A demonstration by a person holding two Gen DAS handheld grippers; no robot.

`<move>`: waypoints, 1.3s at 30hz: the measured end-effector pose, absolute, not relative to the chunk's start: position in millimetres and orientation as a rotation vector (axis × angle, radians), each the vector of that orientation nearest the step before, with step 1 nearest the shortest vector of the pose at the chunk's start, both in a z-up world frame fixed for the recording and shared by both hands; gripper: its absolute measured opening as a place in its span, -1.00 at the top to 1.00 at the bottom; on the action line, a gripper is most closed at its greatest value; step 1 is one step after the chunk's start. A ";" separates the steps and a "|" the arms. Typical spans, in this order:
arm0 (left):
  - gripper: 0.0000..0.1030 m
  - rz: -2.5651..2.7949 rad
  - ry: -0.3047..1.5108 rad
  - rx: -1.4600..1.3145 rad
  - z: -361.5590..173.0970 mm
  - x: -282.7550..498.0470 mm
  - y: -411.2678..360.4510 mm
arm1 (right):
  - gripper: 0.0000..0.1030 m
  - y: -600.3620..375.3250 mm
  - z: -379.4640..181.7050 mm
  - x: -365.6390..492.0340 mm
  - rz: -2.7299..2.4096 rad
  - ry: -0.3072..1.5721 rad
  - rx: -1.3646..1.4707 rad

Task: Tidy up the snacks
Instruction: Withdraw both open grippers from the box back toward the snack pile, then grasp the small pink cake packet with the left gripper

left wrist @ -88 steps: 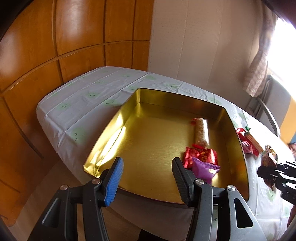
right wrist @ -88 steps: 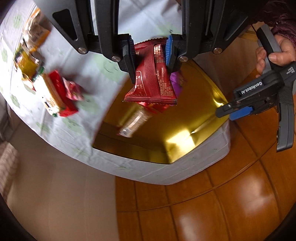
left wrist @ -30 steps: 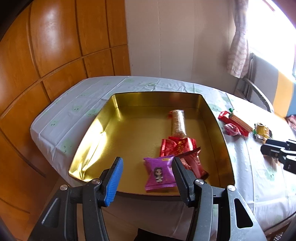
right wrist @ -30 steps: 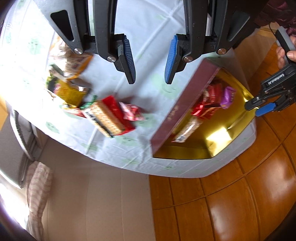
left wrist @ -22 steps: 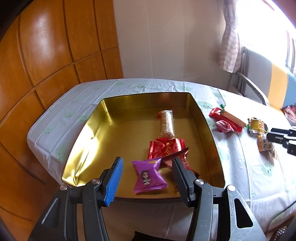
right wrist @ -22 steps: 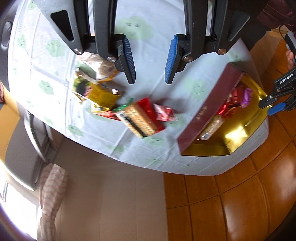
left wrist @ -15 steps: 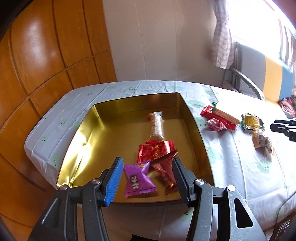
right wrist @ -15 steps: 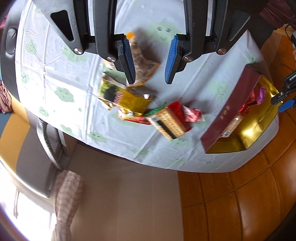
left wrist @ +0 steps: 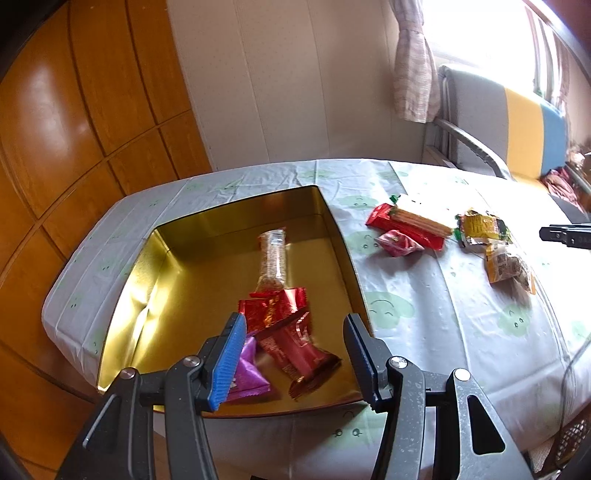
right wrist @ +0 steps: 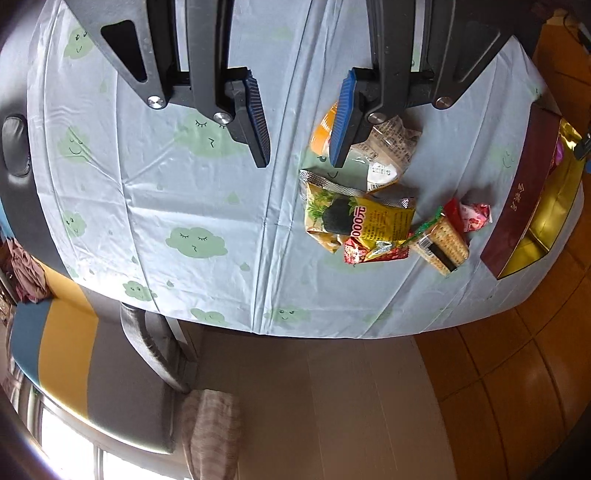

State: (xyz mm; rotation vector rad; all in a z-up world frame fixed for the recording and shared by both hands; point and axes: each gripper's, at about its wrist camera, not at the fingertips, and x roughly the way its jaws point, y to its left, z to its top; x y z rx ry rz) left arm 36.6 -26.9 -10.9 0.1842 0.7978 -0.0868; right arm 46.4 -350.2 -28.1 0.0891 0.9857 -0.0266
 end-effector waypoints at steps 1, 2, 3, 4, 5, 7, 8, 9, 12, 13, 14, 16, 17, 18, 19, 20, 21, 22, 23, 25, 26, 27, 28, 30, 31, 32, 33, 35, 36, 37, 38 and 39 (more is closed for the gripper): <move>-0.08 -0.094 0.801 0.190 -11.3 37.2 -29.5 | 0.35 -353.1 -27.3 46.4 -0.026 0.983 0.110; -0.08 -0.102 0.802 0.197 -11.5 37.6 -32.4 | 0.34 -355.4 -27.2 46.5 -0.030 0.984 0.125; -0.08 -0.108 0.803 0.202 -11.5 37.7 -35.0 | 0.34 -356.6 -27.5 47.0 -0.037 0.986 0.135; -0.08 -0.119 0.805 0.208 -11.8 38.1 -38.5 | 0.34 -358.2 -27.3 46.7 -0.043 0.987 0.145; -0.08 -0.130 0.808 0.213 -11.9 38.5 -41.4 | 0.34 -358.6 -27.5 47.1 -0.044 0.987 0.150; -0.08 -0.152 0.815 0.222 -11.9 40.0 -47.4 | 0.33 -359.3 -26.8 47.6 -0.044 0.985 0.154; -0.08 -0.162 0.816 0.228 -11.7 40.8 -50.6 | 0.33 -359.5 -26.4 47.9 -0.046 0.983 0.156; -0.08 -0.171 0.818 0.235 -11.5 41.6 -53.7 | 0.32 -359.6 -26.2 48.7 -0.045 0.981 0.160; -0.08 -0.189 0.822 0.251 -11.3 43.4 -62.8 | 0.29 -359.1 -25.2 48.3 -0.045 0.978 0.158; -0.08 -0.195 0.823 0.258 -11.7 44.3 -65.8 | 0.28 -358.7 -24.8 48.1 -0.046 0.976 0.157; -0.08 -0.203 0.825 0.263 -11.9 44.9 -68.9 | 0.28 -358.7 -24.8 48.2 -0.045 0.975 0.158; -0.08 -0.217 0.836 0.260 -13.2 46.5 -72.9 | 0.28 -358.6 -24.3 48.0 -0.046 0.972 0.159; -0.08 -0.224 0.841 0.259 -14.3 47.3 -75.3 | 0.28 -358.9 -24.1 47.9 -0.047 0.971 0.159; -0.08 -0.230 0.846 0.261 -15.4 47.6 -77.9 | 0.28 -359.5 -24.0 48.1 -0.048 0.971 0.160; -0.08 -0.236 0.849 0.264 -16.1 47.9 -79.9 | 0.28 -359.9 -23.8 48.0 -0.050 0.970 0.162; -0.08 -0.242 0.852 0.265 -17.0 48.1 -81.7 | 0.28 -360.2 -23.4 47.8 -0.050 0.969 0.165; -0.08 -0.250 0.856 0.267 -17.7 48.7 -83.4 | 0.28 -360.2 -23.0 47.5 -0.049 0.967 0.166; -0.08 -0.259 0.863 0.266 -18.5 49.6 -84.7 | 0.28 -359.8 -22.7 47.4 -0.049 0.966 0.165; -0.08 -0.269 0.873 0.262 -19.3 51.0 -85.4 | 0.28 -359.5 -22.4 47.4 -0.049 0.965 0.163; -0.08 -0.290 0.893 0.250 -20.3 55.1 -86.9 | 0.28 -358.9 -21.5 46.9 -0.046 0.960 0.163; -0.08 -0.300 0.901 0.244 -19.9 57.7 -87.7 | 0.28 -358.6 -20.8 46.6 -0.043 0.958 0.163; -0.08 -0.305 0.904 0.243 -19.3 59.9 -88.8 | 0.28 -358.3 -20.4 46.6 -0.041 0.955 0.164; -0.08 -0.314 0.906 0.243 -18.3 62.9 -90.3 | 0.28 -357.9 -19.9 46.3 -0.039 0.953 0.164; -0.08 -0.341 0.915 0.248 -17.4 70.0 -94.5 | 0.28 -357.5 -18.6 45.9 -0.035 0.948 0.163; -0.08 -0.360 0.925 0.256 -17.5 75.1 -97.5 | 0.28 -357.3 -18.0 45.5 -0.033 0.945 0.163; -0.08 -0.379 0.936 0.267 -17.9 80.7 -100.9 | 0.28 -357.0 -17.3 45.1 -0.031 0.942 0.163; -0.08 -0.397 0.945 0.282 -18.4 87.1 -104.7 | 0.28 -357.0 -16.6 45.1 -0.029 0.940 0.163; -0.08 -0.427 0.971 0.325 -21.8 100.5 -113.7 | 0.28 -357.2 -15.4 44.8 -0.027 0.936 0.164; -0.08 -0.437 0.985 0.347 -23.8 108.4 -118.7 | 0.28 -357.3 -14.8 44.8 -0.026 0.934 0.165; -0.09 -0.446 0.995 0.364 -25.8 115.3 -122.6 | 0.28 -357.5 -14.2 44.5 -0.025 0.931 0.166; -0.11 -0.458 1.005 0.389 -28.7 123.4 -127.8 | 0.28 -357.9 -13.9 44.6 -0.024 0.930 0.168; -0.19 -0.458 1.012 0.413 -31.9 131.6 -132.3 | 0.28 -357.9 -13.7 44.6 -0.021 0.930 0.169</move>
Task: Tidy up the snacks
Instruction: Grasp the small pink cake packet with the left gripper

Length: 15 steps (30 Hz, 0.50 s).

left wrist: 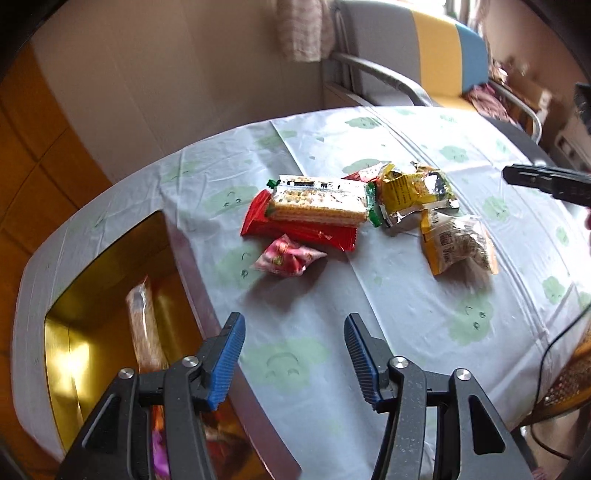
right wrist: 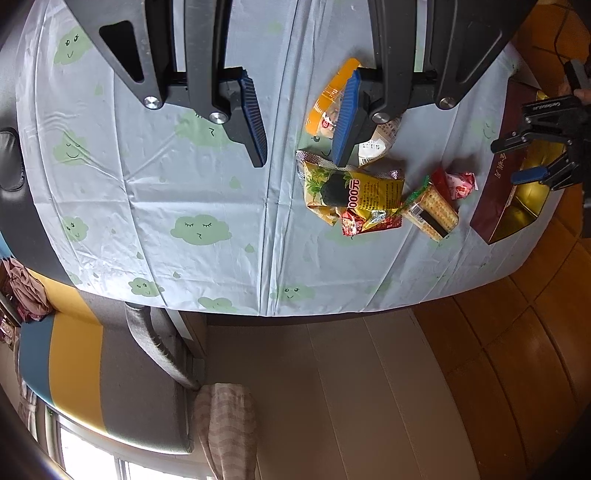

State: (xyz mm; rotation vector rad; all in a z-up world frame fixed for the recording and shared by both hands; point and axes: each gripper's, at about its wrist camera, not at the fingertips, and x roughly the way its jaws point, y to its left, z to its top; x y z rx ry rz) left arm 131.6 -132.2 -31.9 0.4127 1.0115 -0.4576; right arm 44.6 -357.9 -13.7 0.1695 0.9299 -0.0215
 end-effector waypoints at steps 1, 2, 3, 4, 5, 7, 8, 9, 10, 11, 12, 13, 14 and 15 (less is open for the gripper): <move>-0.24 -0.453 1.018 0.431 -34.5 137.7 -135.1 | 0.28 -357.8 -13.5 44.6 -0.020 0.930 0.169; -0.25 -0.459 1.031 0.451 -38.2 145.7 -139.5 | 0.28 -357.6 -13.3 44.8 -0.019 0.929 0.168; -0.25 -0.477 1.048 0.469 -42.0 153.3 -144.0 | 0.28 -357.4 -13.0 44.8 -0.017 0.928 0.166; -0.26 -0.488 1.061 0.485 -44.9 158.8 -146.9 | 0.28 -357.1 -12.8 44.9 -0.015 0.928 0.163; -0.26 -0.489 1.072 0.503 -48.3 164.2 -150.3 | 0.28 -357.0 -12.8 45.0 -0.014 0.927 0.162; -0.26 -0.488 1.086 0.539 -54.1 176.3 -156.8 | 0.27 -356.3 -12.6 45.1 -0.010 0.927 0.161; -0.26 -0.486 1.089 0.546 -56.2 182.6 -158.4 | 0.27 -355.8 -12.3 45.4 -0.007 0.926 0.160; -0.26 -0.485 1.092 0.546 -57.6 188.0 -159.9 | 0.27 -355.2 -11.8 45.2 -0.004 0.924 0.159; -0.26 -0.494 1.104 0.547 -59.9 193.3 -162.0 | 0.27 -354.5 -11.4 45.2 -0.002 0.923 0.157; -0.26 -0.501 1.119 0.555 -63.5 198.2 -164.0 | 0.27 -353.8 -11.0 45.0 0.000 0.922 0.155; -0.26 -0.497 1.130 0.566 -67.8 202.4 -165.8 | 0.27 -353.4 -10.7 44.9 0.000 0.920 0.153; -0.26 -0.491 1.135 0.572 -70.8 206.0 -166.9 | 0.27 -353.3 -10.3 44.8 0.000 0.918 0.151; -0.26 -0.490 1.143 0.572 -74.6 210.1 -167.6 | 0.27 -353.4 -9.9 44.9 0.000 0.917 0.150; -0.26 -0.490 1.161 0.560 -78.4 214.7 -167.4 | 0.27 -353.4 -9.7 45.0 -0.001 0.916 0.149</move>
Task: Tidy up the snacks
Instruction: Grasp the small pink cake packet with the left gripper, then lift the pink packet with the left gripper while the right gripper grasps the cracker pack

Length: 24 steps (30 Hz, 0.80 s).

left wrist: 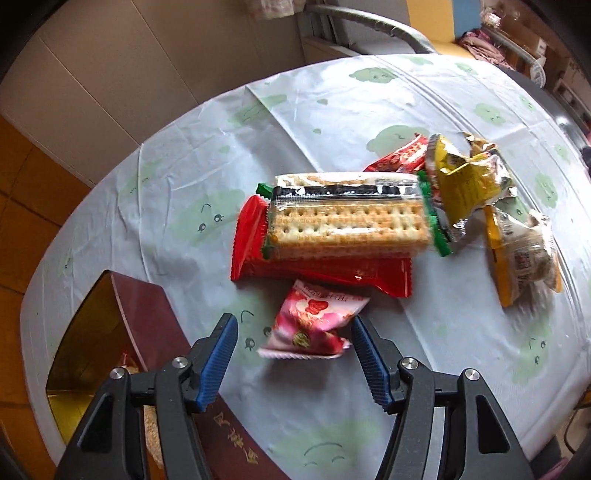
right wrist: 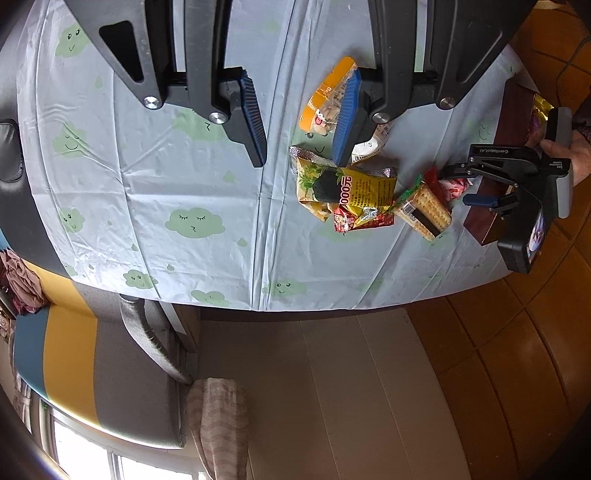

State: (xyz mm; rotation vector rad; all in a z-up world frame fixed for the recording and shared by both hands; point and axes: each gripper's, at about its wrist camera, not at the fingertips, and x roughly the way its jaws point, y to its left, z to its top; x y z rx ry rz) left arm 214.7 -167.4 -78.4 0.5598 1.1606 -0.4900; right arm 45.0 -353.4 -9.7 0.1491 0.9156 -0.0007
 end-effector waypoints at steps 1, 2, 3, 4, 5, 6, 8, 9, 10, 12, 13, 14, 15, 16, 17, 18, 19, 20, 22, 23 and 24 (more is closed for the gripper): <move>-0.19 -0.491 1.175 0.547 -81.2 217.7 -167.1 | 0.27 -353.3 -9.7 45.0 -0.001 0.916 0.147; -0.10 -0.496 1.194 0.529 -84.9 221.3 -167.4 | 0.27 -353.1 -9.8 45.1 -0.003 0.916 0.144; 0.06 -0.510 1.213 0.509 -87.9 222.5 -167.6 | 0.27 -352.6 -10.0 45.0 -0.003 0.916 0.139; 0.21 -0.506 1.202 0.504 -87.5 222.1 -167.6 | 0.27 -351.8 -10.4 45.1 -0.004 0.917 0.133; 0.28 -0.508 1.191 0.507 -86.0 219.9 -168.2 | 0.27 -351.3 -11.0 44.9 -0.007 0.919 0.129; 0.34 -0.521 1.189 0.501 -84.7 216.9 -168.2 | 0.27 -351.1 -11.5 44.5 -0.008 0.921 0.126; 0.35 -0.544 1.170 0.473 -78.5 205.9 -167.3 | 0.27 -350.5 -13.0 44.8 -0.009 0.927 0.122; 0.35 -0.547 1.146 0.472 -73.3 196.2 -167.6 | 0.27 -350.3 -13.7 44.8 -0.012 0.930 0.118; 0.35 -0.554 1.133 0.460 -69.1 188.2 -167.3 | 0.27 -350.3 -14.4 44.6 -0.014 0.932 0.116; 0.35 -0.563 1.114 0.398 -60.9 165.9 -163.5 | 0.27 -350.7 -16.2 44.5 -0.016 0.940 0.113; 0.35 -0.565 1.106 0.388 -59.4 154.4 -162.5 | 0.27 -350.7 -17.4 44.4 -0.019 0.944 0.111; 0.35 -0.567 1.087 0.381 -58.2 138.9 -161.7 | 0.27 -350.7 -18.3 44.4 -0.021 0.947 0.110; 0.34 -0.563 1.070 0.376 -57.9 124.1 -161.0 | 0.27 -350.6 -19.2 44.5 -0.019 0.949 0.109; 0.34 -0.563 1.060 0.372 -58.3 112.5 -162.8 | 0.27 -350.2 -20.1 44.6 -0.014 0.952 0.109; 0.34 -0.563 1.048 0.366 -59.4 100.5 -162.5 | 0.27 -348.9 -20.9 44.7 -0.008 0.955 0.107; 0.34 -0.559 1.031 0.363 -60.3 86.7 -162.0 | 0.27 -346.7 -22.0 45.2 0.001 0.958 0.101; 0.34 -0.555 1.015 0.363 -61.9 73.7 -159.6 | 0.27 -343.5 -23.5 46.0 0.012 0.962 0.092; 0.34 -0.557 1.007 0.358 -64.0 63.7 -157.2 | 0.27 -340.3 -25.0 46.4 0.021 0.967 0.082; 0.34 -0.561 0.997 0.346 -70.1 44.7 -154.0 | 0.27 -332.2 -29.1 47.2 0.046 0.981 0.060; 0.34 -0.557 0.993 0.349 -74.9 38.0 -153.1 | 0.27 -327.5 -31.3 47.4 0.062 0.988 0.048; 0.34 -0.554 0.996 0.351 -80.8 34.7 -154.5 | 0.27 -322.8 -33.1 47.2 0.078 0.993 0.037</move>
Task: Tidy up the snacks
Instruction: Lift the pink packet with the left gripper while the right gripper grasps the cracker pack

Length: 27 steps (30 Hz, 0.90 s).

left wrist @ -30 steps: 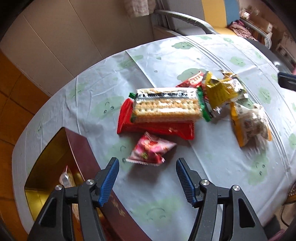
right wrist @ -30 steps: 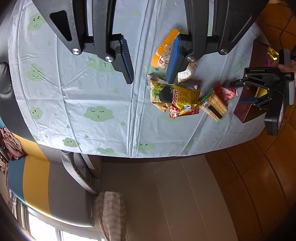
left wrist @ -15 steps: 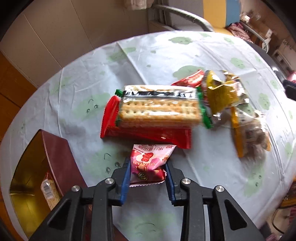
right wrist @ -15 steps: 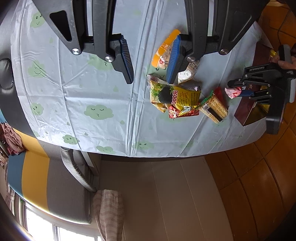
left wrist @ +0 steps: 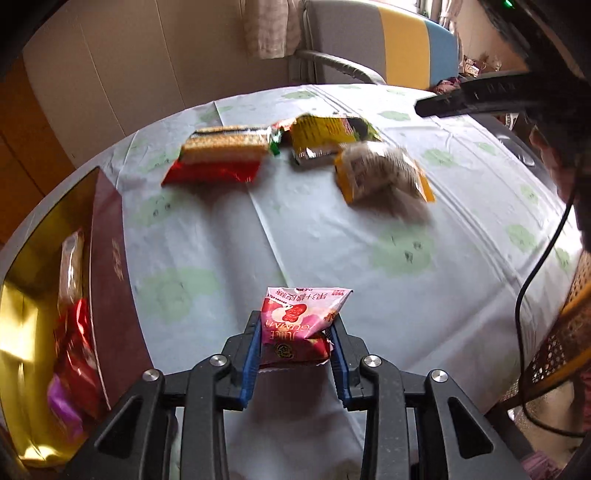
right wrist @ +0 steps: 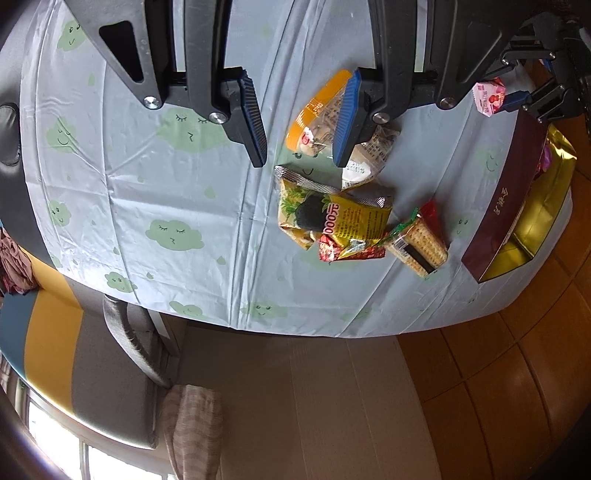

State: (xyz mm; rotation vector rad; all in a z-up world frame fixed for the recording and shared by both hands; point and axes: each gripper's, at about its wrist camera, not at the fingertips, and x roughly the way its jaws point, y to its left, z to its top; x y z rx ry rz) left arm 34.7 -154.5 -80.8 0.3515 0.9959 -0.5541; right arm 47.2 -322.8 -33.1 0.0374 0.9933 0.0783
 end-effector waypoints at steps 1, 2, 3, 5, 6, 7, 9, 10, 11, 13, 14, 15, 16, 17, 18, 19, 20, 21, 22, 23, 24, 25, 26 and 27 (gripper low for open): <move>0.34 -0.553 0.978 0.343 -82.8 29.2 -152.2 | 0.27 -317.6 -34.8 47.2 0.100 0.998 0.029; 0.34 -0.557 0.958 0.339 -83.3 27.9 -150.3 | 0.27 -313.3 -36.1 46.9 0.120 0.999 0.026; 0.34 -0.561 0.949 0.338 -84.0 27.2 -149.9 | 0.27 -308.8 -37.1 46.7 0.143 1.001 0.026; 0.34 -0.567 0.944 0.296 -86.0 27.6 -144.5 | 0.27 -297.4 -39.9 47.4 0.197 1.010 0.020; 0.33 -0.572 0.939 0.266 -88.7 31.3 -142.2 | 0.27 -291.8 -41.0 48.4 0.219 1.014 0.017; 0.33 -0.579 0.926 0.246 -90.1 31.7 -139.8 | 0.27 -284.7 -42.0 50.7 0.248 1.021 0.013; 0.33 -0.582 0.904 0.227 -90.3 28.5 -136.5 | 0.27 -269.3 -42.5 58.0 0.287 1.031 -0.018; 0.33 -0.581 0.899 0.221 -90.3 26.7 -135.6 | 0.27 -259.5 -41.3 64.4 0.305 1.030 -0.041; 0.33 -0.580 0.895 0.220 -90.7 26.1 -135.8 | 0.27 -250.4 -39.6 71.8 0.327 1.030 -0.058; 0.33 -0.577 0.883 0.226 -90.7 23.6 -136.7 | 0.22 -230.1 -35.9 88.8 0.371 1.026 -0.104; 0.33 -0.577 0.874 0.229 -91.0 22.4 -137.0 | 0.14 -220.7 -34.8 97.6 0.386 1.024 -0.132; 0.33 -0.578 0.867 0.227 -91.5 21.6 -136.7 | 0.08 -211.4 -34.5 107.7 0.402 1.027 -0.156; 0.33 -0.578 0.865 0.219 -91.6 22.0 -136.2 | -0.06 -203.1 -34.9 117.6 0.417 1.036 -0.179; 0.33 -0.578 0.866 0.208 -91.6 22.1 -135.6 | -0.14 -195.4 -36.0 127.4 0.426 1.044 -0.208; 0.33 -0.578 0.865 0.202 -91.7 22.1 -134.9 | -0.15 -188.0 -37.7 137.2 0.428 1.051 -0.242; 0.33 -0.582 0.863 0.199 -92.1 22.5 -134.5 | -0.16 -180.7 -40.1 147.8 0.424 1.060 -0.281; 0.33 -0.586 0.862 0.196 -92.1 22.6 -134.0 | -0.17 -176.6 -42.9 155.6 0.423 1.071 -0.308; 0.33 -0.591 0.864 0.186 -92.0 23.3 -133.0 | -0.18 -172.1 -46.2 164.7 0.418 1.085 -0.334; 0.33 -0.594 0.867 0.176 -92.1 24.6 -131.9 | -0.25 -169.6 -49.8 172.9 0.412 1.097 -0.362; 0.33 -0.598 0.867 0.169 -92.3 25.0 -131.1 | -0.31 -165.5 -54.5 180.2 0.416 1.113 -0.394; 0.33 -0.601 0.865 0.169 -92.1 25.1 -130.9 | -0.33 -162.9 -59.6 185.8 0.414 1.131 -0.424; 0.33 -0.602 0.863 0.167 -92.2 24.9 -130.8 | -0.33 -159.4 -65.2 191.4 0.395 1.142 -0.461; 0.33 -0.603 0.861 0.165 -92.2 24.7 -130.8 | -0.33 -157.8 -68.7 195.0 0.385 1.145 -0.482; 0.33 -0.603 0.858 0.167 -92.4 24.3 -130.8 | -0.33 -156.7 -72.4 198.6 0.383 1.151 -0.488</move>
